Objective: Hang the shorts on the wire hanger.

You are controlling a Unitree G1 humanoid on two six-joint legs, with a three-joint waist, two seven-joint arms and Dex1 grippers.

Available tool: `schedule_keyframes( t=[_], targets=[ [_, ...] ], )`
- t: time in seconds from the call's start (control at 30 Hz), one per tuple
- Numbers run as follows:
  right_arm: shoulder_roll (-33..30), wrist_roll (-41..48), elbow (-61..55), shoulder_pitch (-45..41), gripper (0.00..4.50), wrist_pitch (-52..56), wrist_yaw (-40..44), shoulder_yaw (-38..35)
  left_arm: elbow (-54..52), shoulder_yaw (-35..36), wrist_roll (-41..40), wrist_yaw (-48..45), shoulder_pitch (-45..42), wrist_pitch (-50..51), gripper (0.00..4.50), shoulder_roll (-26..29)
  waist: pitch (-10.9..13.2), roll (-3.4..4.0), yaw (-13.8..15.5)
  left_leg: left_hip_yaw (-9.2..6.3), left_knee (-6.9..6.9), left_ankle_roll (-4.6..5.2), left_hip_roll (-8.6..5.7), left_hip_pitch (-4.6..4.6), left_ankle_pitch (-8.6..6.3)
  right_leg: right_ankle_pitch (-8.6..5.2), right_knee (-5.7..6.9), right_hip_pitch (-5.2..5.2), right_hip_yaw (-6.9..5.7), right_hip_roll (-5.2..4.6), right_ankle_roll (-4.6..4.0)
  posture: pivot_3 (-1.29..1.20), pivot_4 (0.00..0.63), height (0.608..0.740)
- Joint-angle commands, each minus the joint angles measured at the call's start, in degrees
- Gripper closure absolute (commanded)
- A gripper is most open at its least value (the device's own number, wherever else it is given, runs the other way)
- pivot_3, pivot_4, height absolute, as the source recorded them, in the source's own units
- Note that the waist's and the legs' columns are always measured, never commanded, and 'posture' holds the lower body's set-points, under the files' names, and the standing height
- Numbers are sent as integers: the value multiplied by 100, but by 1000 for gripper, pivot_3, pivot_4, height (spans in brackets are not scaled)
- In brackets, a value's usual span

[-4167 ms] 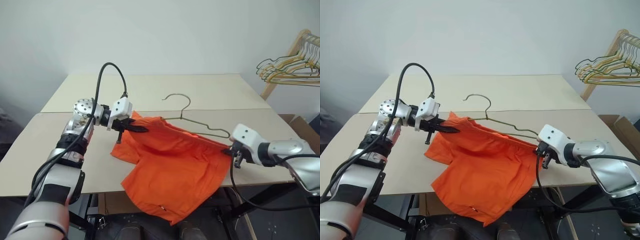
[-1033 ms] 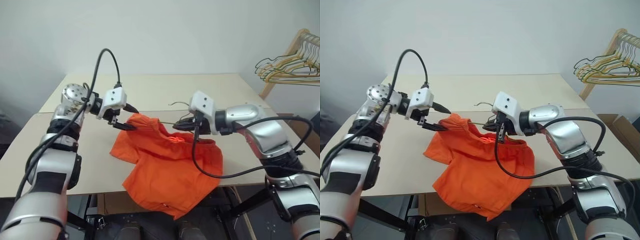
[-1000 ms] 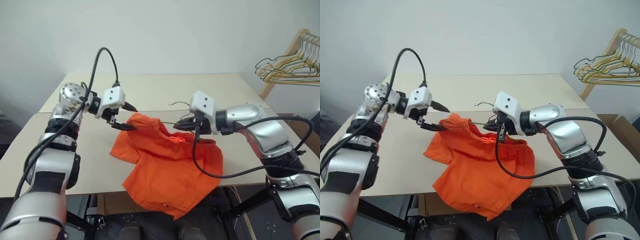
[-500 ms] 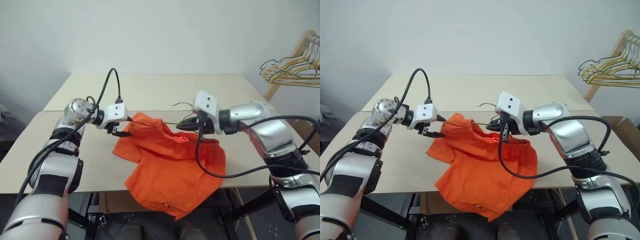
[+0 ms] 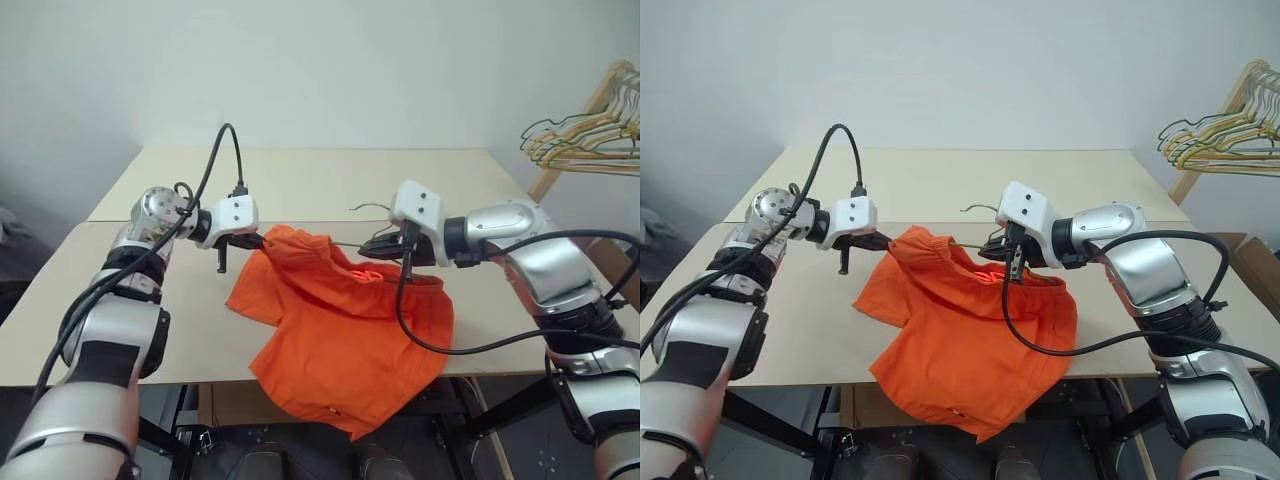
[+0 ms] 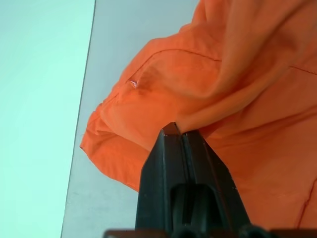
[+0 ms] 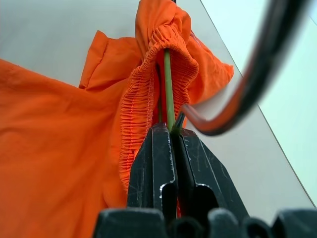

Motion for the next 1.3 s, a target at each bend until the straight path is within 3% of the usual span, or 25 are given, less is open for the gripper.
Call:
schedule_keyframes(
  t=[0.03,0.4,0.53,0.67,0.9,1.03,1.3],
  targets=[
    [-151,-106,-87,-22,4500,-23,19,-154,1,221,-96,260,-372,99,4475,114,0,0,3,0,0,0,0,0,0,0,0,0,0,0,0,100,0,740],
    [-250,-752,-177,291,4500,-34,-268,90,59,438,-165,382,-473,386,4475,265,0,0,5,3,0,-2,1,-3,-1,-1,1,-6,1,1,1,107,0,740],
    [127,-805,-116,399,4500,75,-809,-53,52,531,-213,400,-469,454,4475,258,0,0,4,3,-2,-2,4,-3,-1,-1,1,-6,1,5,0,109,0,740],
    [938,-141,-238,485,4500,707,-1278,-706,-1,583,-245,291,-434,421,4475,264,0,0,7,3,-6,-2,8,-3,-1,5,1,-8,3,13,-11,112,0,740],
    [640,-381,-376,1018,4500,248,-995,-297,4,612,-209,307,-480,409,4475,289,0,-1,110,6,-18,-5,5,-3,-2,8,-13,-4,2,8,-18,119,0,740],
    [393,-1033,-156,1124,4500,-374,-1039,134,1,625,-208,280,-499,412,4475,325,0,-1,117,6,-19,-5,8,-1,-2,6,-10,-7,1,13,-15,123,0,740],
    [81,-896,43,785,4500,-376,-691,-199,-45,644,-237,190,-356,358,4475,392,0,-1,128,7,-20,-5,7,1,-1,5,-9,-6,3,12,-16,122,0,740]
  ],
)
